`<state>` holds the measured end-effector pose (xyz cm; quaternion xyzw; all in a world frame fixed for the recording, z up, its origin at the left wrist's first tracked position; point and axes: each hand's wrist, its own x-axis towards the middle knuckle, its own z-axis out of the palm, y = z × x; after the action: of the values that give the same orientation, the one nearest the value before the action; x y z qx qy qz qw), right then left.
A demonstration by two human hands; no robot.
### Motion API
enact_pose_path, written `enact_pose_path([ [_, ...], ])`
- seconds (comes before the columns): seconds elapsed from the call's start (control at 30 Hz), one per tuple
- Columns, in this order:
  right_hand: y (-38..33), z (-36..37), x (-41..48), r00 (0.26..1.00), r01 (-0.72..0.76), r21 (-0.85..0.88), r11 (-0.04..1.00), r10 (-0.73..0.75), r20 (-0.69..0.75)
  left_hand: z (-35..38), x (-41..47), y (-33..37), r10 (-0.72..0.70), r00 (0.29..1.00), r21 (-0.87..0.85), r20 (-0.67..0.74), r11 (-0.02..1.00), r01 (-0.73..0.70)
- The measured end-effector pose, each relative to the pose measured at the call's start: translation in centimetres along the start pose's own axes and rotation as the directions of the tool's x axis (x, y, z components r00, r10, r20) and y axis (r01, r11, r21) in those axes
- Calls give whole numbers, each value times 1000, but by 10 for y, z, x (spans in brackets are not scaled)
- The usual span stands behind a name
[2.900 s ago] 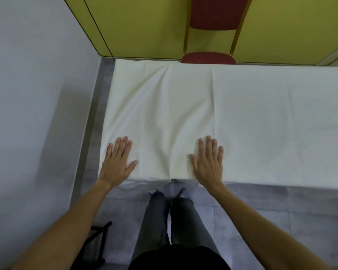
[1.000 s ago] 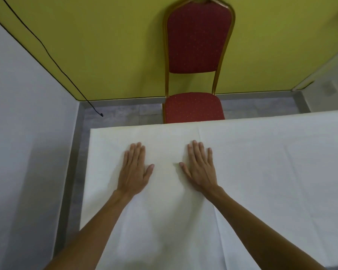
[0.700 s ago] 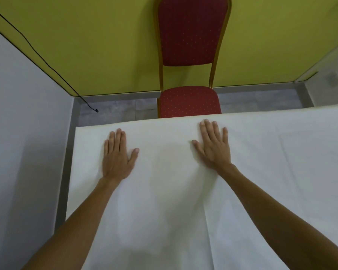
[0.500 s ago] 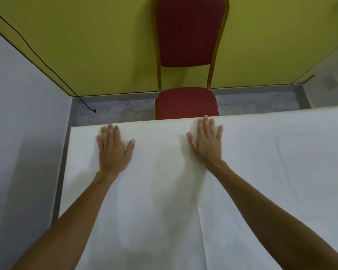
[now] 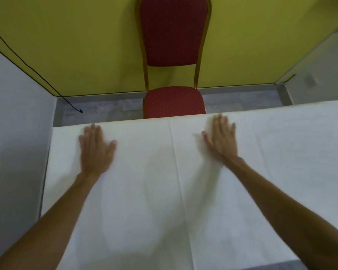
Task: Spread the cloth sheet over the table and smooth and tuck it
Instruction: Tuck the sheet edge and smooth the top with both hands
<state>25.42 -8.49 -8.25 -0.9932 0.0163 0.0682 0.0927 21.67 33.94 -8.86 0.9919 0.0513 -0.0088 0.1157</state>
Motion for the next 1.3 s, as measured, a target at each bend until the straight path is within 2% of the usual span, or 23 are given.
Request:
enact_pose_path([
  [0.13, -111, 39, -96, 951, 309, 65, 949, -306, -43, 17, -84, 80, 162, 987, -127, -1, 979, -161],
  [0.23, -147, 57, -165, 931, 363, 98, 927, -366, 14, 26, -158, 102, 127, 990, -143, 66, 983, -116],
  [0.37, -97, 54, -183, 971, 231, 42, 972, -233, 48, 24, -201, 53, 152, 978, -50, 139, 988, -147],
  [0.53, 10, 31, -171, 998, 0, -45, 999, 2, 63, 3, -214, -34, 89, 988, 9, 123, 996, -90],
  [0.63, 21, 22, -181, 987, -149, 7, 989, 148, 66, -9, -227, -64, 38, 992, 25, 116, 999, -41],
  [0.67, 12, 23, -190, 987, -153, 27, 988, 151, 62, -10, -233, -63, 3, 993, 20, 115, 1000, -5],
  [0.73, -17, 31, -218, 997, -45, 32, 998, 43, 68, -9, -249, -42, -18, 992, -24, 124, 999, 21],
  [0.83, -76, 56, -277, 972, 216, 50, 975, -220, 87, 0, -286, 17, 106, 988, -147, 109, 985, -89],
  [0.93, -98, 69, -312, 941, 334, 30, 942, -335, 54, 14, -319, 53, 149, 981, -114, 121, 984, -136],
  [1.13, 12, 41, -284, 959, 263, -65, 963, -254, 125, 23, -316, 43, 125, 987, -50, 102, 991, -120],
  [1.3, 116, 19, -264, 987, 94, -88, 992, -81, 138, 26, -321, 56, 45, 995, -25, 85, 999, -43],
])
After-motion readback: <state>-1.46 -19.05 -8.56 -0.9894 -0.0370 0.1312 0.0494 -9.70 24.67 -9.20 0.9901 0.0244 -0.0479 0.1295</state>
